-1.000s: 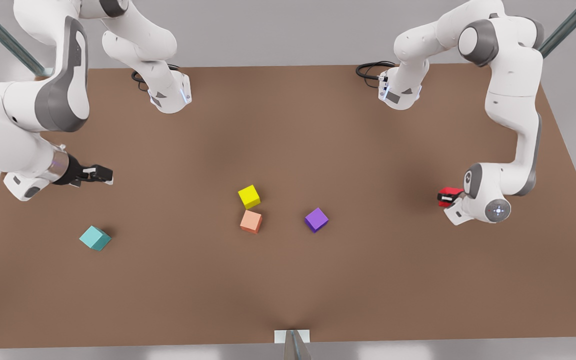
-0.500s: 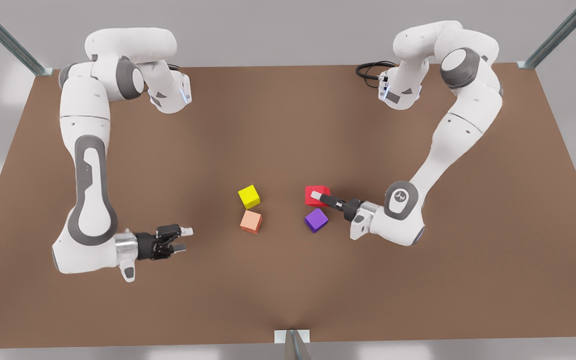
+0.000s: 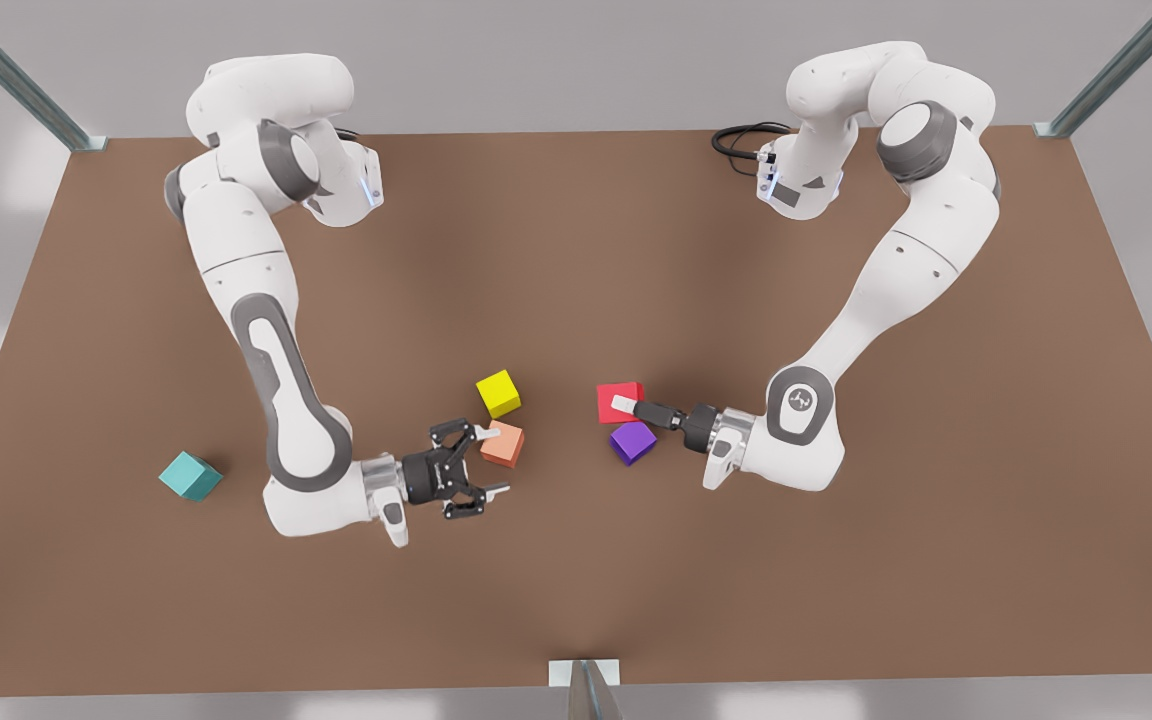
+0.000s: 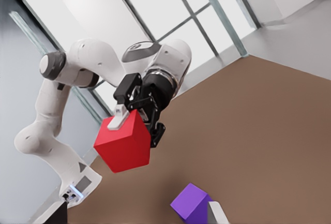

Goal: Pick up red wooden cube and pass to hand red wooden cube and place in blue wooden cube

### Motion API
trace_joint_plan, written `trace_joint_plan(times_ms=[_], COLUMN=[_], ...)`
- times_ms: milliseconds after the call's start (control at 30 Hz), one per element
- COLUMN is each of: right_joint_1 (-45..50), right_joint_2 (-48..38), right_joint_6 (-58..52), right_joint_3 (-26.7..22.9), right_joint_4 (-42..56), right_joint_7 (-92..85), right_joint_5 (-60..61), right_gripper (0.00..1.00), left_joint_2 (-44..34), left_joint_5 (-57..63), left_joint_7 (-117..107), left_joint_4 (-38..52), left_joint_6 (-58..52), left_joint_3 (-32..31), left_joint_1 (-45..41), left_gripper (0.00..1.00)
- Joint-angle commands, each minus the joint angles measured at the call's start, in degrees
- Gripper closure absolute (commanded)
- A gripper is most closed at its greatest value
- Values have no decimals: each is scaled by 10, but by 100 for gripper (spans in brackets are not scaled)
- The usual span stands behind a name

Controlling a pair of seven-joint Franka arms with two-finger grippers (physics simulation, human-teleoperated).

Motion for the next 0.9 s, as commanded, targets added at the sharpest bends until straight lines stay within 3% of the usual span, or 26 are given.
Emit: trace_joint_plan(times_ms=[0, 133, 433, 867], right_joint_1=[4, 17, 70, 75], right_joint_2=[-16, -62, -59, -80], right_joint_6=[30, 76, 150, 149], right_joint_3=[2, 6, 6, 23], right_joint_4=[-30, -118, -120, -168], right_joint_7=[-404, -451, -452, -466], right_joint_5=[28, 74, 146, 182], right_gripper=[0, 0, 0, 0], left_joint_2=[-1, -1, 20, 20], left_joint_5=[-4, -4, -18, -18], left_joint_7=[24, 24, 23, 21], left_joint_4=[0, -1, 9, 13], left_joint_6=[3, 3, 33, 34], left_joint_3=[0, 0, 0, -1], left_joint_1=[0, -1, -19, -22], left_gripper=[31, 31, 31, 31])
